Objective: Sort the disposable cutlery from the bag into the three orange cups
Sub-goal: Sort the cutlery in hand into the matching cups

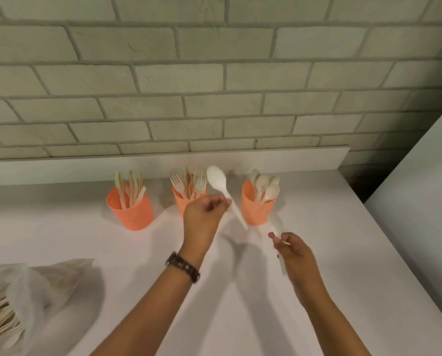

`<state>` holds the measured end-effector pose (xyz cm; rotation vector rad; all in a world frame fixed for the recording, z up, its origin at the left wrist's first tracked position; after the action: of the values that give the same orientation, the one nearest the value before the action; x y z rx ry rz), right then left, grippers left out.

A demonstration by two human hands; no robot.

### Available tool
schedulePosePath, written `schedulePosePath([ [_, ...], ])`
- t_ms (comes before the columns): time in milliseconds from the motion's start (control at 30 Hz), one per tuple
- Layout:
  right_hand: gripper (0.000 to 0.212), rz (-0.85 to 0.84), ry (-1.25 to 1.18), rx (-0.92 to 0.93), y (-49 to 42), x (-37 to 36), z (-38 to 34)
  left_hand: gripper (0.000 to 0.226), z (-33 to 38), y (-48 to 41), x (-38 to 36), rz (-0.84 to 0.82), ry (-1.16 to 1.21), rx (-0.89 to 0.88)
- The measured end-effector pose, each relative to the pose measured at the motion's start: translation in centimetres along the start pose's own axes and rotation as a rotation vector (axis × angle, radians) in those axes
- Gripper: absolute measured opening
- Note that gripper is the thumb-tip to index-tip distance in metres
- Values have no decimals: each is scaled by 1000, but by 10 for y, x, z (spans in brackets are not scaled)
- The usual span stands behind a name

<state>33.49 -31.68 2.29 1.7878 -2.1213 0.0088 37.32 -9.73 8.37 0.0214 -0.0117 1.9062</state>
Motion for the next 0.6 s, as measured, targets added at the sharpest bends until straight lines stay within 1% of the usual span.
schedulePosePath([
  [67,16,94,21,30,-6,25,-2,4,17,-23,-16,25,-26,-113],
  [133,10,120,37,70,-13,42,-6,13,26,-43,-34,59,-59,-184],
  [200,9,90,43,97,-21,50,-11,15,22,-60,-52,64,-106,-201],
  [300,12,99,39,153,-33,58,-30,18,-8,-77,-78,-10,-272,-124],
  [333,10,113,22,184,-36,60,-41,21,-21,-79,-83,-40,-320,-86],
  [400,3,134,6,272,-42,59,-66,33,-41,-78,-84,-59,-338,-15],
  [467,5,159,8,343,-53,52,-88,37,-46,-69,-74,-19,-357,-25],
  [533,4,198,33,360,-73,38,-98,37,-42,-53,-60,-4,-346,-61],
  [600,5,232,114,356,-94,19,-95,35,-38,-32,-43,-17,-320,-71],
])
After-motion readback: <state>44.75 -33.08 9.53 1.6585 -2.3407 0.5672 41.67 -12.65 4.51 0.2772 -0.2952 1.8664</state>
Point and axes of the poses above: each hand's wrist, its own y-axis away from the middle knuckle, its own x-axis out of the back of the hand, z = x × y, the point moved 8 cm from there along -y, towards the middle knuckle, and after that the axes turned 8 degrees about y, right-handed, at the moved point
